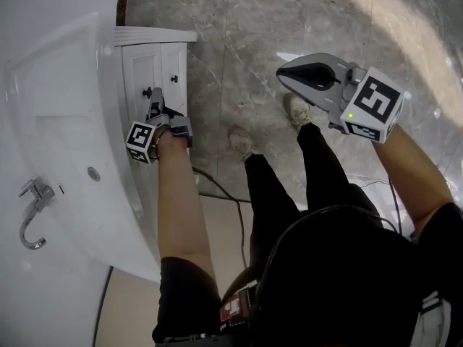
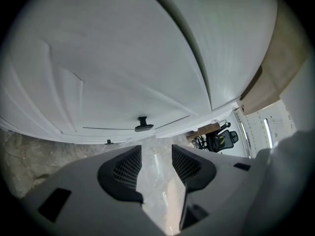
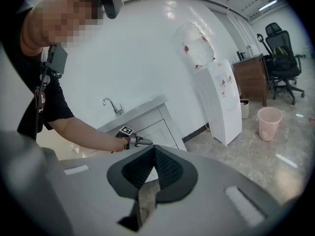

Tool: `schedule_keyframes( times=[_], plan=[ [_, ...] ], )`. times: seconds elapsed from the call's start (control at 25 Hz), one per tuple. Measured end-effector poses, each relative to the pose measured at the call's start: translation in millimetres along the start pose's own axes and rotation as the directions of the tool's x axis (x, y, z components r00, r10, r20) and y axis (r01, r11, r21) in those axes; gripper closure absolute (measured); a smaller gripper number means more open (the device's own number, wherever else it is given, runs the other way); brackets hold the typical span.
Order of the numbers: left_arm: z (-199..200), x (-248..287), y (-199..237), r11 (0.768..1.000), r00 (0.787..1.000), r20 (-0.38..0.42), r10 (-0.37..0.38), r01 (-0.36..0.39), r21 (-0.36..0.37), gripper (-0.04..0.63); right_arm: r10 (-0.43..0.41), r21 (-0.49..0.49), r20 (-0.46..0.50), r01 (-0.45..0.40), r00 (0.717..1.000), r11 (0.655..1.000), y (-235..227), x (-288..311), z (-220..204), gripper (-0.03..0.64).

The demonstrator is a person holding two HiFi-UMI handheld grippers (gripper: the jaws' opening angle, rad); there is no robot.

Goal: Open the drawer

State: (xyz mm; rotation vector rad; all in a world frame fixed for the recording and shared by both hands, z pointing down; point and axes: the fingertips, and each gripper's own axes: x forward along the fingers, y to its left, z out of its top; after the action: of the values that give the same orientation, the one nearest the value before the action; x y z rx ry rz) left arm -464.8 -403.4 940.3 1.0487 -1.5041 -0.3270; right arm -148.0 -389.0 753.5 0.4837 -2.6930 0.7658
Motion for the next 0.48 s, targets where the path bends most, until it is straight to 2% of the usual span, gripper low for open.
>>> schedule_keyframes(
  times=[0.24,0.48],
  plan=[
    [13.2,14.9,7.2,0.999,0.998,0.048,0.037,-0.035,-0.039,0.420,0.000,0.024,-0.014,0.000,1.000,1.000,-9.4,7.1,-11.1,0.621],
    [32.5,16.4,22.6,0.993,0.985,0.128,0.117,-0.115,-0.029,0.420,0.004,0.039,-0.037,-0.002,0.999,0.999,-14.9,13.2,-17.6,0.621]
  ],
)
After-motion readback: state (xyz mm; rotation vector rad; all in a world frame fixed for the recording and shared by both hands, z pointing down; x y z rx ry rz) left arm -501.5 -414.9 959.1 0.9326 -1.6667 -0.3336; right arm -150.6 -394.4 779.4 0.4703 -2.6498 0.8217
